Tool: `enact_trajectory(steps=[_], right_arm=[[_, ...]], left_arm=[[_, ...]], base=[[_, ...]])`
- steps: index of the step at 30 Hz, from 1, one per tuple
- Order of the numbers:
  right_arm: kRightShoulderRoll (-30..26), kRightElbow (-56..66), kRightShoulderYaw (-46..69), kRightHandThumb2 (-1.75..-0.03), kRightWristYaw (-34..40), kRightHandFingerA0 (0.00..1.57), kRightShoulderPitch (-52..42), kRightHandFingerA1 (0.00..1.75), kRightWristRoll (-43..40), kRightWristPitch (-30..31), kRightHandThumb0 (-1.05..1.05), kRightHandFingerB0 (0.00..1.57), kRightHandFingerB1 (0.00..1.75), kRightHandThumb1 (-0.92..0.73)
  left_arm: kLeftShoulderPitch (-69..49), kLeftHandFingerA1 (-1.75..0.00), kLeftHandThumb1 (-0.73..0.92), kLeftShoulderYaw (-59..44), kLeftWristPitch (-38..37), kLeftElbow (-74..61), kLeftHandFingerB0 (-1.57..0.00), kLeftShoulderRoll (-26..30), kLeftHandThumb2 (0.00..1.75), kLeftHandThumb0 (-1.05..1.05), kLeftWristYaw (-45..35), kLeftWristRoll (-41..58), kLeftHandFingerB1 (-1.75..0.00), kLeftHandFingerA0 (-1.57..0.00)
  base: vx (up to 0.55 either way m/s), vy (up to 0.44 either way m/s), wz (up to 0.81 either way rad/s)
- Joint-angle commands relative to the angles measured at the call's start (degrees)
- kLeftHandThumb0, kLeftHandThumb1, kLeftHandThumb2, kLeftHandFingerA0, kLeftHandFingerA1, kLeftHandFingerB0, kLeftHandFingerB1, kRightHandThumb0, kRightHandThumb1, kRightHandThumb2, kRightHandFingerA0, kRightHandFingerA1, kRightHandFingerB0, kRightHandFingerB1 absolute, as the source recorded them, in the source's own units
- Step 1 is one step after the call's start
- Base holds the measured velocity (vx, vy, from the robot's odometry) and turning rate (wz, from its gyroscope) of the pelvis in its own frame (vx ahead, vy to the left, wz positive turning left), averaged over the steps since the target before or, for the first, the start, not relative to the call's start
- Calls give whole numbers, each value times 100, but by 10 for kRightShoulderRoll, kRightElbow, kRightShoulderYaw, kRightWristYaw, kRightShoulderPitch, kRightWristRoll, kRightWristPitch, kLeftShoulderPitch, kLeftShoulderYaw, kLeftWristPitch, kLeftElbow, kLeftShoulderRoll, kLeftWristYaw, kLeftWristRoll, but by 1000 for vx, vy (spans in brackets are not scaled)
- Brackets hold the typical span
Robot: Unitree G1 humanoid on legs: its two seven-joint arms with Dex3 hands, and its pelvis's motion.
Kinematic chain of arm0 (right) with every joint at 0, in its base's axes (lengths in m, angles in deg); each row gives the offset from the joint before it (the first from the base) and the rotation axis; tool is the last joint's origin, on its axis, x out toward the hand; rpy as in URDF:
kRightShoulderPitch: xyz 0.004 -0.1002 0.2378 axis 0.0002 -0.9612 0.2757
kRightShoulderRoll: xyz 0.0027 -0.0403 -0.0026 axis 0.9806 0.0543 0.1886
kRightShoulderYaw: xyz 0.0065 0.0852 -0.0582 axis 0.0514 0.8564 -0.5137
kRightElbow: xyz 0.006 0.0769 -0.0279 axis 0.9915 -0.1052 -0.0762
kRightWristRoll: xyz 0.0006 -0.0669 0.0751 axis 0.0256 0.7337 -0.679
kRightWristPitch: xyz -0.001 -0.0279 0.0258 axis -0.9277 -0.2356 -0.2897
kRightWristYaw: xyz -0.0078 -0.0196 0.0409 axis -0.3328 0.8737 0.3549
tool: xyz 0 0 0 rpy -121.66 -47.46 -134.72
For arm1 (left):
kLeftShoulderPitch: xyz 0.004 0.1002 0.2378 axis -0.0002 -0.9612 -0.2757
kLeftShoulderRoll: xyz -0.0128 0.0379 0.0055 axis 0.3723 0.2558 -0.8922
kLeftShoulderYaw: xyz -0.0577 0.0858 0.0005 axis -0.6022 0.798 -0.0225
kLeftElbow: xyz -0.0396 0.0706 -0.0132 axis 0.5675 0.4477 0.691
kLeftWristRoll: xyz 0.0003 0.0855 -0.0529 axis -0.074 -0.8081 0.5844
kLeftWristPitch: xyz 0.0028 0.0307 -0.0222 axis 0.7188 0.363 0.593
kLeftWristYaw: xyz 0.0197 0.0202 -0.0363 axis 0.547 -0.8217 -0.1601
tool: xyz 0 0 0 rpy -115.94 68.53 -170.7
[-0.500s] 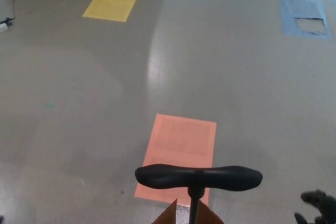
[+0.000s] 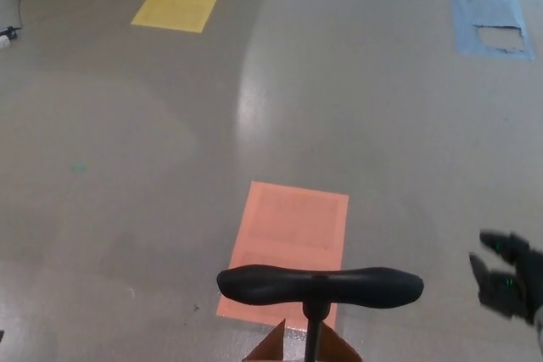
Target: An air pump is kept on top of a storage box on the floor and the robot uses its right hand to press down on the handle of the pump to compress it
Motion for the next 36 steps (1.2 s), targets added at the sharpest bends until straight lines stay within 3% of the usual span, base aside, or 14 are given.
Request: enact_trajectory(steps=[1,3,4,6,12,13,14,15,16,17,19,20,21,36], right_arm=[[-5,293,79,-72,-29,21,-63,29,-124,-109,-78,17,27,-92],[-19,448,93,-72,-25,20,-100,29,-131,-78,-78,16,27,-92],[-30,510,102,-111,-29,7,-109,41,-138,-60,-82,3,36,-79],[-59,651,129,-109,-33,10,-122,44,-149,-16,-74,2,39,-73],[-133,819,189,-108,-54,12,-75,44,-191,66,-82,0,36,-73],[-142,835,195,-108,-56,12,-69,44,-197,84,-82,0,36,-73],[-161,847,201,-69,-67,14,-57,25,-206,95,-77,11,22,-92],[-181,862,207,-69,-80,14,-42,25,-215,108,-77,11,22,-92],[-199,871,213,-82,-91,11,-30,29,-226,118,-80,8,24,-78],[-218,886,215,-72,-105,12,-18,24,-240,134,-78,9,22,-92],[-239,904,216,-72,-119,12,-7,24,-256,155,-78,9,22,-92],[-245,909,215,-110,-125,7,-4,29,-261,162,-78,6,25,-75],[-266,927,207,-113,-142,8,11,21,-280,185,-86,8,19,-80],[-329,1044,32,-118,-251,0,193,13,-279,309,-91,0,11,-83]], left_arm=[[-4,-30,81,-20,-79,-29,-6,17,111,-80,-15,19,-22,-6],[1,-27,81,-12,-88,-47,-5,19,111,-79,-9,9,-21,-6],[3,-23,83,-11,-91,-54,-6,17,111,-83,-10,8,-16,-5],[8,-24,84,-2,-95,-70,-6,15,112,-83,-7,-1,-17,-6],[19,-27,81,-2,-93,-90,-1,21,111,-74,-17,0,-21,0],[21,-27,81,-2,-92,-91,-1,23,111,-74,-18,0,-21,0],[24,-28,80,1,-91,-88,-2,25,112,-71,-15,-4,-23,0],[27,-28,80,4,-89,-85,-2,27,112,-71,-11,-9,-23,0],[33,-27,80,6,-89,-81,0,28,113,-70,-10,-13,-24,0],[36,-25,83,9,-89,-78,0,28,113,-73,-9,-16,-21,0],[38,-25,83,10,-90,-76,0,29,113,-73,-9,-18,-21,0],[39,-24,85,10,-90,-75,0,28,112,-74,-11,-17,-19,0],[38,-24,85,10,-88,-74,0,27,113,-76,-18,-14,-18,0],[-5,-22,85,34,-85,-90,0,0,112,-75,-10,-30,-16,0]], base=[[0,0,0],[0,0,0],[0,0,0],[0,0,0],[0,0,0],[0,0,0],[0,0,0],[0,0,0],[0,0,0],[0,0,0],[0,0,0],[0,0,0],[0,0,0],[0,0,0]])
